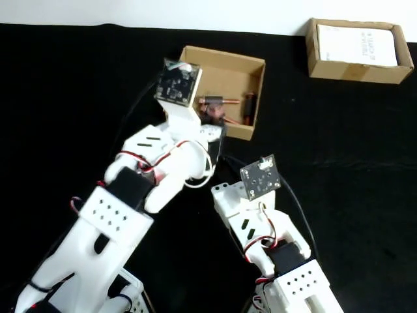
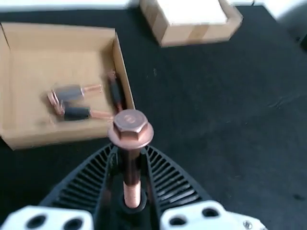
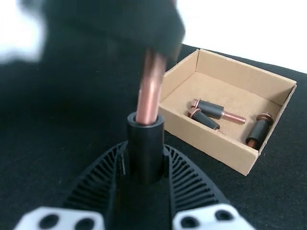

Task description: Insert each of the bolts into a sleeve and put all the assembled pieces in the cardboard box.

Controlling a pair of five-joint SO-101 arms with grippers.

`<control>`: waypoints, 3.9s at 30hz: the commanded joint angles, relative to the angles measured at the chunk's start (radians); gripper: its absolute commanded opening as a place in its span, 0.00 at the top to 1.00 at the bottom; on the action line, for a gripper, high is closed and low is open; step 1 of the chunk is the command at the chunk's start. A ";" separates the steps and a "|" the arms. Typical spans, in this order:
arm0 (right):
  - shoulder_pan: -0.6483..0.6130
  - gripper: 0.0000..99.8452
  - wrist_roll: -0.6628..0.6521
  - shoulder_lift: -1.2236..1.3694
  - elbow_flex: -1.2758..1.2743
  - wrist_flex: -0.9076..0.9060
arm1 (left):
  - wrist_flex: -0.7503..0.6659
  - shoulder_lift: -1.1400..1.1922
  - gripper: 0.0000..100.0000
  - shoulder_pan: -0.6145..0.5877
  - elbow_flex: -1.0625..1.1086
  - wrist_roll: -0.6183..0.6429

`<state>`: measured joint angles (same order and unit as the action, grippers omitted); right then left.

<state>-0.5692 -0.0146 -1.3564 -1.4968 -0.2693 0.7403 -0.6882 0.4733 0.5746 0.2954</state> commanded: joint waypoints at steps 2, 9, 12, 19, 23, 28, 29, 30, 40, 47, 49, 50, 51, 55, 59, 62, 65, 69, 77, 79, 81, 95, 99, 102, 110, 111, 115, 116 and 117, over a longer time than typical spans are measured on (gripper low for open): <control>0.028 0.99 -0.006 -0.005 0.051 0.022 | 0.002 -0.036 0.99 0.012 0.022 0.009; 0.064 0.99 -0.006 -0.005 0.051 0.022 | 0.005 -0.036 0.99 0.039 0.087 0.157; 0.064 0.99 -0.006 -0.005 0.051 0.022 | 0.048 -0.036 0.96 0.042 0.065 0.157; 0.087 0.99 -0.002 -0.005 0.058 0.021 | 0.416 -0.036 0.68 0.019 -0.105 0.152; 0.193 0.99 0.000 0.004 0.145 0.016 | 0.663 -0.036 0.68 -0.073 -0.268 0.152; 0.283 0.99 0.002 0.093 0.289 0.015 | 0.833 -0.116 0.82 -0.194 -0.378 0.150; 0.294 0.99 0.002 0.137 0.325 0.013 | 0.835 -0.140 0.86 -0.211 -0.377 0.149; 0.300 0.99 0.002 0.188 0.366 -0.005 | 0.835 -0.163 0.91 -0.228 -0.377 0.149; 0.297 0.99 -0.006 0.631 0.845 -0.162 | 0.778 -0.329 0.99 -0.326 -0.179 0.149; 0.259 0.99 -0.229 0.970 1.081 -0.127 | 0.698 -0.532 0.99 -0.456 0.114 0.023; 0.254 0.99 -0.299 1.073 1.122 -0.050 | 0.655 -0.598 0.99 -0.510 0.213 0.005; 0.254 0.99 -0.330 1.124 1.138 -0.010 | 0.632 -0.633 0.99 -0.536 0.259 0.000; 0.252 0.99 -0.361 1.171 1.153 0.028 | 0.614 -0.671 0.99 -0.558 0.300 0.000; 0.252 0.99 -0.557 1.348 1.213 0.156 | 0.549 -0.829 0.99 -0.625 0.456 0.002; 0.232 0.99 -0.747 1.486 1.245 0.263 | 0.465 -1.021 0.99 -0.693 0.567 0.002; 0.205 0.99 -0.852 1.573 1.244 0.335 | 0.407 -1.150 0.99 -0.745 0.654 0.002; 0.182 0.99 -0.890 1.635 1.239 0.358 | 0.385 -1.122 0.99 -0.803 0.690 0.002; 0.168 0.99 -0.890 1.670 1.225 0.354 | 0.385 -1.122 0.99 -0.875 0.697 0.002; 0.194 0.83 -0.681 1.626 1.144 0.260 | 0.382 -1.124 0.99 -0.886 0.753 0.002; 0.194 0.78 -0.601 1.566 1.144 0.171 | 0.381 -1.124 0.99 -0.886 0.753 0.002; 0.194 0.78 -0.546 1.495 1.144 0.087 | 0.381 -1.124 0.99 -0.886 0.753 0.002; 0.211 0.99 -0.035 0.831 1.135 -0.472 | 0.316 -1.122 0.99 -0.880 0.756 0.002; 0.183 0.99 0.061 0.624 1.135 -0.638 | 0.219 -1.122 0.99 -0.849 0.783 -0.028; 0.162 0.99 0.083 0.479 1.133 -0.756 | 0.130 -1.122 0.99 -0.817 0.816 -0.120; 0.157 0.99 0.080 0.150 0.857 -0.923 | -0.018 -1.122 0.99 -0.693 0.946 -0.160; 0.157 0.99 0.078 0.101 0.786 -0.915 | -0.031 -1.122 0.99 -0.679 0.969 -0.160; 0.160 0.99 0.078 -0.099 0.437 -0.780 | -0.078 -1.122 0.99 -0.665 1.063 -0.160; 0.170 0.99 0.078 -0.151 0.352 -0.742 | -0.087 -1.122 0.99 -0.665 1.084 -0.160; 0.182 0.99 0.077 -0.202 0.266 -0.700 | -0.095 -1.122 0.99 -0.665 1.106 -0.160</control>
<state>-0.4081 0.0606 -1.4239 -0.9966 -1.0671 0.6836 -1.8036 -0.2110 1.6502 0.1419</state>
